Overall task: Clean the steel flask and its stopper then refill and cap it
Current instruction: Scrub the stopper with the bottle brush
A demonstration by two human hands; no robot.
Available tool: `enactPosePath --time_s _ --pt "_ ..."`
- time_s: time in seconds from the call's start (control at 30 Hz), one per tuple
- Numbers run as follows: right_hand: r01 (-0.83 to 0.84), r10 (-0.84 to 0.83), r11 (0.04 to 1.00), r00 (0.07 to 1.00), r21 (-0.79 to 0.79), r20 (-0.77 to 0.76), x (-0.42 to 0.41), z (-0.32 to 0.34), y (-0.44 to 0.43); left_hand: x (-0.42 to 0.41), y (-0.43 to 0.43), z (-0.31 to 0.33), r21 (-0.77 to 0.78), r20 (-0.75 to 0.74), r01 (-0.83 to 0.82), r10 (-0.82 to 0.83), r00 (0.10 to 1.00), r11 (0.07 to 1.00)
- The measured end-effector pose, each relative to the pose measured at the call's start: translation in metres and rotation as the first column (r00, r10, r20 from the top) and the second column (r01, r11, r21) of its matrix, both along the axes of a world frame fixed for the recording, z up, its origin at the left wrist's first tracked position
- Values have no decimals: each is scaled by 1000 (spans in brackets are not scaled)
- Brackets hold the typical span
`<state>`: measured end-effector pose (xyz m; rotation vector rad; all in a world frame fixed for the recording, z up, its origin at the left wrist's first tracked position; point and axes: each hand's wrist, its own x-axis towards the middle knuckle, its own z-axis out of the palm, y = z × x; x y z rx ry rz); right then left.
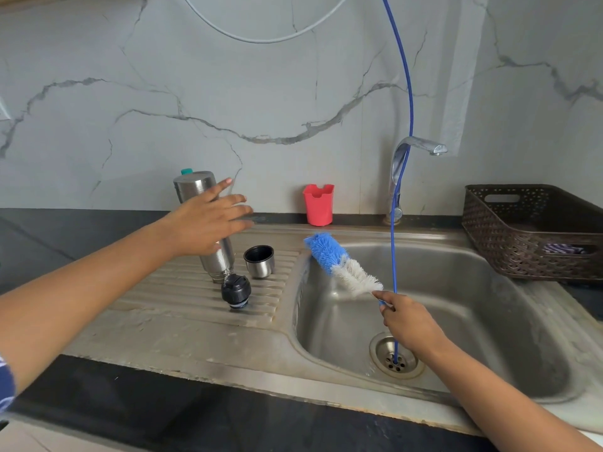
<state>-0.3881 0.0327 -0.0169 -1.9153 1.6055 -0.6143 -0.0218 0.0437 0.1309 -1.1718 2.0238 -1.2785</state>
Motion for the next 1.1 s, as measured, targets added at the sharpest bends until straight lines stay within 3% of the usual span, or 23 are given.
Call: enactPosePath --time_s 0.1,0.17,0.27,0.37,0.53,0.67,0.73,0.8,0.87,0.9,0.97,1.0,1.03,1.07,1.1 --pt "3 -3 1000 1000 6 -4 0 1 1 -33 -20 -8 225 -238 -214 267 934 951" --pt "12 -12 1000 1000 6 -5 -1 1 2 -48 -37 -22 383 -347 -246 386 855 890" --pt "15 -15 1000 1000 8 1 0 2 2 -54 -59 -45 517 -391 -306 539 746 799" --pt "4 -4 1000 1000 4 -13 2 4 1 -59 -69 -56 618 -343 -364 656 673 697" --pt "-2 1 1000 1000 -11 -27 1 8 4 -68 -72 -53 649 -310 -371 676 669 664" --pt "-5 5 1000 1000 -27 -16 1 10 3 -75 -72 -44 575 -312 -383 627 714 723" --pt "-4 4 1000 1000 -24 -1 1 8 1 -79 -69 -34 501 -378 -369 581 721 783" --pt "2 -2 1000 1000 -19 10 0 8 0 -82 -61 -22 422 -535 -306 507 675 853" --pt "6 -6 999 1000 -34 -1 -2 12 0 -88 -47 -14 332 -780 -224 400 481 916" --pt "7 -8 999 1000 -54 -15 -4 17 0 -93 -37 -13 287 -891 -193 335 306 938" --pt "15 -22 993 998 -115 -63 -9 32 -2 -105 -21 -17 277 -946 -116 250 -206 954" --pt "23 -37 989 995 -148 -93 -13 42 -4 -112 -16 -22 312 -833 -16 265 -486 950" --pt "30 -54 983 990 -181 -128 -16 53 -7 -117 -13 -27 345 -640 115 323 -698 932" --pt "32 -69 977 984 -212 -167 -19 66 -11 -122 -11 -33 349 -413 240 379 -828 906" --pt "30 -82 970 975 -241 -208 -21 81 -15 -125 -11 -40 329 -205 326 404 -892 886"
